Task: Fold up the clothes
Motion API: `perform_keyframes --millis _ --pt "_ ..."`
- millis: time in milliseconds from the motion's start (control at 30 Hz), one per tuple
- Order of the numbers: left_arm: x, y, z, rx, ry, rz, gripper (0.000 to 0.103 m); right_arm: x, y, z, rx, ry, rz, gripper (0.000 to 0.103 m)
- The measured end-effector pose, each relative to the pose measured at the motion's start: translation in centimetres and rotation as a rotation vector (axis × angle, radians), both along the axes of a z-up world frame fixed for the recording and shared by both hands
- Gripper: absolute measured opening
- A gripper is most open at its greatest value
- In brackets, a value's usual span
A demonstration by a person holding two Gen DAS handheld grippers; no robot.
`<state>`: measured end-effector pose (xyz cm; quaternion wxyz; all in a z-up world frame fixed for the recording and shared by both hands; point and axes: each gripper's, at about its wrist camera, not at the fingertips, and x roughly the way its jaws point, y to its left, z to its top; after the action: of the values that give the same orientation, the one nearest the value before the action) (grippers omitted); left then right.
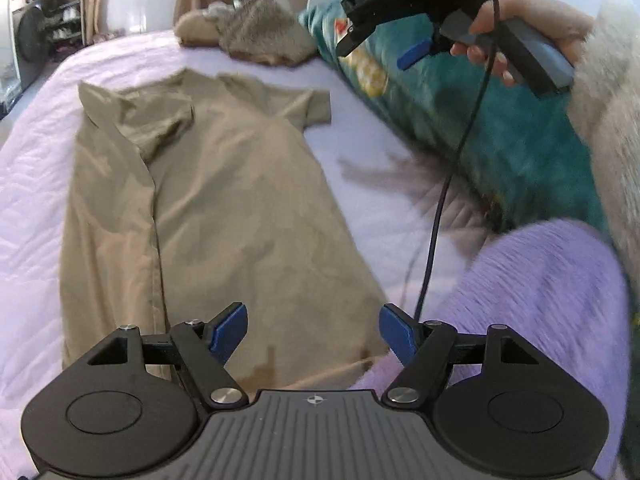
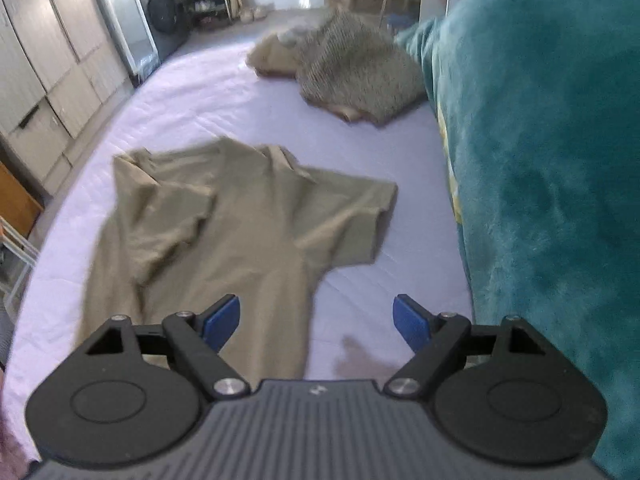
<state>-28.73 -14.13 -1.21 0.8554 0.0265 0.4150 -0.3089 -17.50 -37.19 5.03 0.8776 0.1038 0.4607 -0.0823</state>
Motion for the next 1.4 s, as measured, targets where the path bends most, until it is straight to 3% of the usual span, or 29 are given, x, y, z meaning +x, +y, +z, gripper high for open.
perform_keyframes --millis 233,400,500,667,833,1000,1133,1267,1400 --pt "-1.2 2.3 2.0 -0.061 -0.012 0.038 0.074 -1.5 6.3 6.0 -0.061 -0.041 -0.027 0.085" --pt "-1.6 1.9 2.3 -0.083 -0.013 0.01 0.074 -1.7 7.9 6.2 -0.096 -0.032 -0.005 0.088" --pt "-0.9 1.4 1.2 -0.069 -0.003 0.001 0.074 0.2 7.4 4.2 -0.128 0.024 -0.009 0.088" --pt "0.5 1.6 -1.3 -0.091 0.074 0.036 0.074 3.3 5.2 -1.0 -0.028 0.08 -0.02 0.088" --pt "1.5 -0.2 -3.2 -0.11 0.15 -0.015 0.074 7.0 2.9 -5.6 -0.018 0.171 0.004 0.088" --pt "1.5 -4.2 -6.0 -0.035 0.204 -0.096 0.074 9.4 0.7 -9.3 0.038 0.215 0.022 0.088" --pt "1.4 -6.9 -7.0 -0.036 0.212 -0.147 0.074 10.2 -2.8 -11.5 0.069 0.208 -0.03 0.088" --pt "2.3 -9.0 -8.5 -0.044 0.279 -0.128 0.074 10.8 -6.4 -13.4 0.121 0.182 -0.106 0.088" --pt "3.2 -10.7 -11.0 0.081 0.318 -0.087 0.074 11.8 -7.9 -15.6 0.109 0.165 -0.118 0.088"
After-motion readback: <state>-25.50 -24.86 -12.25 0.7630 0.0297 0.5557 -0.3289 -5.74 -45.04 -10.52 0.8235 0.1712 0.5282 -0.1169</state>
